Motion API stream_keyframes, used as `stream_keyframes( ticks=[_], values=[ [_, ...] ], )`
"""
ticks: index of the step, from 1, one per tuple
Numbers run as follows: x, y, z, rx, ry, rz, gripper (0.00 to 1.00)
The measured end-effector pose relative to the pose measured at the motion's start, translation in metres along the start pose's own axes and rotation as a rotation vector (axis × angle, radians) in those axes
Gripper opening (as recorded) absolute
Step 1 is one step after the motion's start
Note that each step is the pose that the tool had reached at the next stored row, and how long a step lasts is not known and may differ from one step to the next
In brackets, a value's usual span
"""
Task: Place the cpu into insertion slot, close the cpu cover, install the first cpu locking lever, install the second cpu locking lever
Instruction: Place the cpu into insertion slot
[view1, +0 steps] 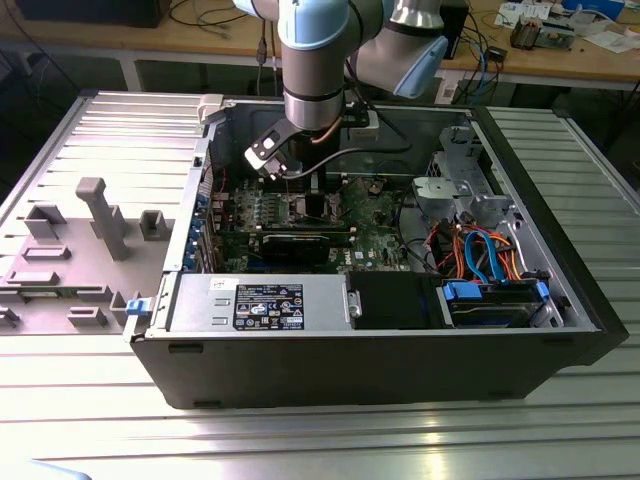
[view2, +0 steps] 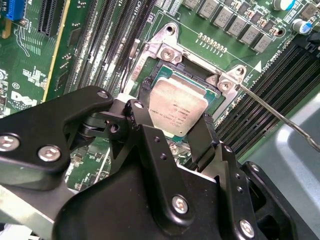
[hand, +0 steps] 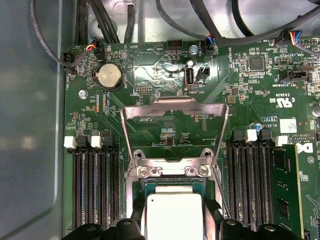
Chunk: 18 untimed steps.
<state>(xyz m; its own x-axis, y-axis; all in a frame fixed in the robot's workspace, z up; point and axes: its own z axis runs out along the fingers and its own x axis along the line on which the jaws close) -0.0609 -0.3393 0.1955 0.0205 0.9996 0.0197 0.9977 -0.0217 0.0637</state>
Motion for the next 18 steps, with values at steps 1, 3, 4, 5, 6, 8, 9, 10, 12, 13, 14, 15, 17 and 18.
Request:
stream_keyframes(
  ticks=[1, 3, 4, 5, 6, 8, 9, 10, 12, 13, 14, 15, 17, 18],
  values=[
    [0.0000, 0.0000, 0.0000, 0.0001, 0.0001, 0.000, 0.54],
    [0.0000, 0.0000, 0.0000, 0.0000, 0.0003, 0.000, 0.54],
    [0.0000, 0.0000, 0.0001, -0.0001, 0.0005, 0.000, 0.54],
    [0.0002, 0.0000, 0.0004, -0.0004, 0.0021, 0.000, 0.55],
    [0.0002, 0.0001, 0.0004, -0.0007, 0.0015, 0.000, 0.55],
    [0.0000, 0.0000, 0.0001, -0.0001, 0.0008, 0.000, 0.61],
    [0.0000, 0.0000, 0.0001, -0.0001, 0.0007, 0.000, 0.61],
    [0.0000, 0.0000, 0.0001, -0.0001, 0.0009, 0.000, 0.61],
    [0.0000, 0.0000, 0.0001, 0.0000, 0.0009, 0.000, 0.61],
    [0.0000, 0.0000, 0.0001, -0.0001, 0.0010, 0.000, 0.61],
    [0.0000, 0.0000, 0.0001, -0.0001, 0.0011, 0.000, 0.61],
    [0.0000, 0.0001, -0.0007, -0.0002, 0.0013, 0.000, 0.61],
    [0.0001, 0.0002, -0.0019, -0.0002, 0.0012, 0.000, 0.61],
    [0.0001, 0.0003, -0.0041, -0.0001, 0.0010, 0.000, 0.61]
  ],
)
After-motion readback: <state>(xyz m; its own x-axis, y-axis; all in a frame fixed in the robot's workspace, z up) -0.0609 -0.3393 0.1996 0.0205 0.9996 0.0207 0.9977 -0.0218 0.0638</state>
